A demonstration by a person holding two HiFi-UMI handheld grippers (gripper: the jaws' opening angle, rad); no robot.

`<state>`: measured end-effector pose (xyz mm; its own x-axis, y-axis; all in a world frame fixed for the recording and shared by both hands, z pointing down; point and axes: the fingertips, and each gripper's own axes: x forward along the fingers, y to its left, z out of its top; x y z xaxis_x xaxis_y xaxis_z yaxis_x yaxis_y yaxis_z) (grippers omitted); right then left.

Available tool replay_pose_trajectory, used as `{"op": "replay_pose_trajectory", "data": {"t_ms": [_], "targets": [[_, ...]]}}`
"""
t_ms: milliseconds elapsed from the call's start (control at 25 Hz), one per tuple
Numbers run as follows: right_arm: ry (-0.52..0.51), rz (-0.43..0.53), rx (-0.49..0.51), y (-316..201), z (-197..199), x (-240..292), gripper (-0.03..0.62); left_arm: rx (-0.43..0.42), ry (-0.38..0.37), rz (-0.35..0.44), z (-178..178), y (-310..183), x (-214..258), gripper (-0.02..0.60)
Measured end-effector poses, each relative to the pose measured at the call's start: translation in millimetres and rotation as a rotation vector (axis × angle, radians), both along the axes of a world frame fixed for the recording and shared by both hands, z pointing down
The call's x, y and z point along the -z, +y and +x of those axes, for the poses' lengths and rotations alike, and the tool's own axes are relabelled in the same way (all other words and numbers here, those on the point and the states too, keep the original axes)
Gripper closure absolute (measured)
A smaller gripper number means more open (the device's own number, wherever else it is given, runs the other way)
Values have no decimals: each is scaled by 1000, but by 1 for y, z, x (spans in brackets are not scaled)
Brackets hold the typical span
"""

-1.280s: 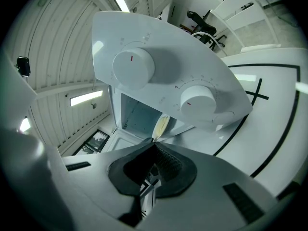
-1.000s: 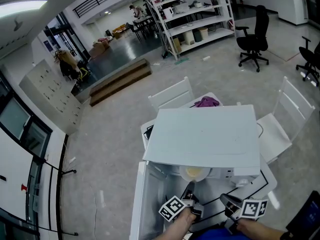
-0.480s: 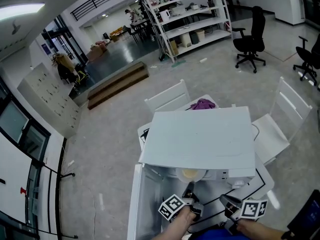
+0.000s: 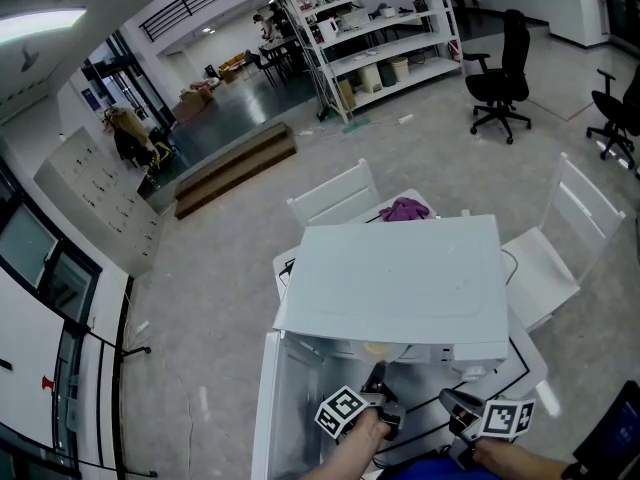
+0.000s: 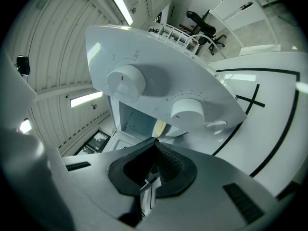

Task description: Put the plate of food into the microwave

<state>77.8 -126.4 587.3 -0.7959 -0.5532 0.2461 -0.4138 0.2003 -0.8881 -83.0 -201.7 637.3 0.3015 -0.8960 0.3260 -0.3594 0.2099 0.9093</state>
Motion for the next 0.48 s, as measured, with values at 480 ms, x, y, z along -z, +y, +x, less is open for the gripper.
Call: {"op": "replay_pose_trajectory", "data": {"t_ms": [480], "targets": [[-6, -7, -13, -4, 2, -3, 595, 4, 21, -6, -3, -14, 1, 546]]}}
